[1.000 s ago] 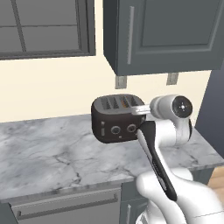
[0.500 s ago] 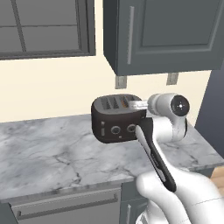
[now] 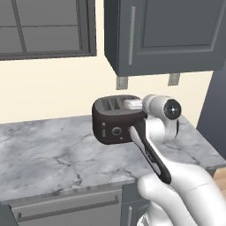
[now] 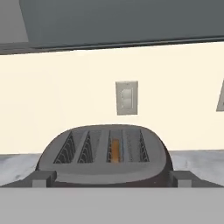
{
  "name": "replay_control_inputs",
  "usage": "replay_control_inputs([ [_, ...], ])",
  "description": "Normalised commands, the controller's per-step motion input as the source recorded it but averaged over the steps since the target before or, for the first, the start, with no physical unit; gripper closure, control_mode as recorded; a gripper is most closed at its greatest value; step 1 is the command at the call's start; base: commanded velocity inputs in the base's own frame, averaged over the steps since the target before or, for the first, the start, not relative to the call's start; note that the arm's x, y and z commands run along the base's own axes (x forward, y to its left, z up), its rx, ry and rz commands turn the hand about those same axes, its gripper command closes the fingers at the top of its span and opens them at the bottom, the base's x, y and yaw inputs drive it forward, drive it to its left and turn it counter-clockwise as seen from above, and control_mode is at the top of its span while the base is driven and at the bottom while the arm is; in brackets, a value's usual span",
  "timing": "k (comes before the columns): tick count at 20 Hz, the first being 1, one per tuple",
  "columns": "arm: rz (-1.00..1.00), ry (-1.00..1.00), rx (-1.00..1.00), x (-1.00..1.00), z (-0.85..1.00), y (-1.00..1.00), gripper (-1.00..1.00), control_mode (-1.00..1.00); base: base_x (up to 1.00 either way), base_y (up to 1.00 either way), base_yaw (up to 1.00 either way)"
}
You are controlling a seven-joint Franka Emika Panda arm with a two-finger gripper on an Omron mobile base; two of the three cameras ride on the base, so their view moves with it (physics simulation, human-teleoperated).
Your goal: Start the toaster. Once the lever pops up, take the bread to the plate on the dining counter.
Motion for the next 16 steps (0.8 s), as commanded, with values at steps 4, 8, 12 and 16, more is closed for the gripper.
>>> replay_control_inputs([
  [4,0.02,0.0,0.01,0.48,-0.11,0.1,-1.0,-1.0,0.0,0.0,0.0],
  [8,0.0,0.0,0.0,0.33,-0.01,0.19,-1.0,-1.0,0.0,0.0,0.0],
  [12,-0.01,0.0,0.0,0.24,0.0,0.16,-1.0,-1.0,0.0,0.0,0.0],
  [16,-0.12,0.0,0.0,0.21,-0.06,0.0,-1.0,-1.0,0.0,0.0,0.0],
])
